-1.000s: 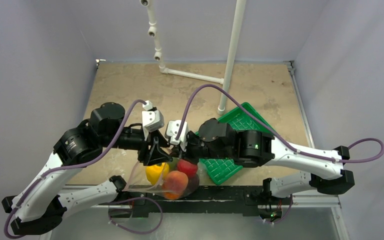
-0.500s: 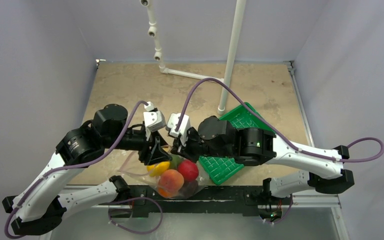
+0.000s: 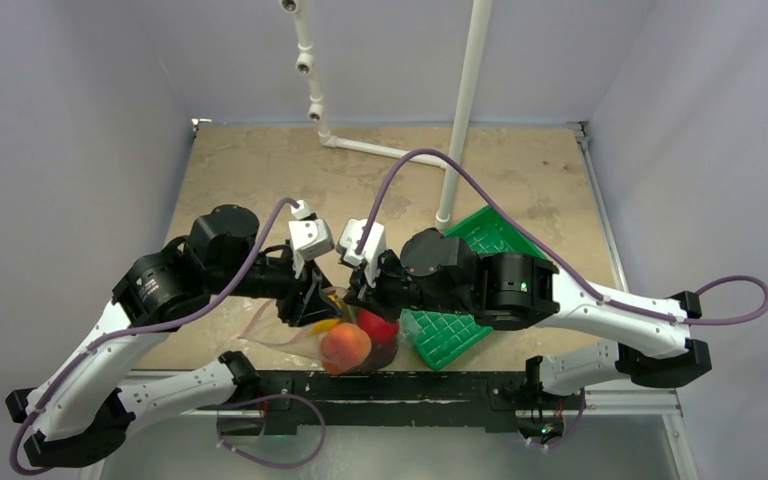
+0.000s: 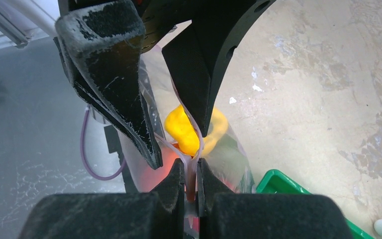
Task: Place the food in the zip-top bag and seal the zipper
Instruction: Adjust the zipper food storage bag at the center of the board.
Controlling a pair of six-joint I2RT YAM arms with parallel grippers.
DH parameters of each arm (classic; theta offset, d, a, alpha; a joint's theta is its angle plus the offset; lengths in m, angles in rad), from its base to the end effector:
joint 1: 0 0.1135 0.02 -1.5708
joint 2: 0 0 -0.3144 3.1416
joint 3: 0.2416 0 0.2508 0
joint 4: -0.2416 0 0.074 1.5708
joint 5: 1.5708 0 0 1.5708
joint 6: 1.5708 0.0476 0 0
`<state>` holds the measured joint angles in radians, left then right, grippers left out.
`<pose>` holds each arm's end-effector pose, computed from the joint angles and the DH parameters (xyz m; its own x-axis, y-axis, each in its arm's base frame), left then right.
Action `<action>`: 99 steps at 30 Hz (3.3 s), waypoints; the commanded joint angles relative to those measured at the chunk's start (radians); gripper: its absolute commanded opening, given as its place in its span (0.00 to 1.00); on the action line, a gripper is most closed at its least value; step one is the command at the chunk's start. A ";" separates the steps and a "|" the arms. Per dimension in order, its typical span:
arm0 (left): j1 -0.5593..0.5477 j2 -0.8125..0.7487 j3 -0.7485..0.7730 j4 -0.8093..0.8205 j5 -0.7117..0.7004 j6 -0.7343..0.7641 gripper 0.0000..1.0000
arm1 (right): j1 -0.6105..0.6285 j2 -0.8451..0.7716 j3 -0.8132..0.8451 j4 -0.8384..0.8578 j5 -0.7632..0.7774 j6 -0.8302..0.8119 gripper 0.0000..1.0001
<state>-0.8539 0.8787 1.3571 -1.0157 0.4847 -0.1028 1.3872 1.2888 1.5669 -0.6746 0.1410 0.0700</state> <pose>0.0540 -0.0957 0.4615 -0.4299 0.3551 -0.8301 0.8906 0.3177 -0.3254 0.0544 0.2563 0.4933 -0.1368 -0.3572 -0.9240 -0.9425 0.3340 0.0104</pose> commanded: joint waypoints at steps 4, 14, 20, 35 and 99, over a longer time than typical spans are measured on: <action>-0.004 -0.007 0.050 -0.029 -0.014 0.001 0.45 | 0.001 -0.055 0.012 0.082 0.027 0.027 0.00; -0.004 -0.018 0.001 -0.020 -0.005 0.006 0.27 | 0.002 -0.053 0.031 0.098 0.038 0.025 0.00; -0.005 -0.027 -0.001 -0.022 -0.048 0.022 0.00 | 0.001 -0.077 0.015 0.125 0.034 0.022 0.00; -0.005 -0.044 -0.020 0.006 -0.110 0.020 0.00 | 0.001 -0.292 -0.296 0.437 -0.023 -0.039 0.40; -0.005 -0.117 -0.067 0.059 0.051 0.014 0.26 | 0.001 -0.234 -0.799 1.159 -0.224 -0.227 0.00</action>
<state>-0.8585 0.7647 1.3087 -1.0416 0.4744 -0.0864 1.3872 1.0382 0.7757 0.4152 -0.0662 -0.1429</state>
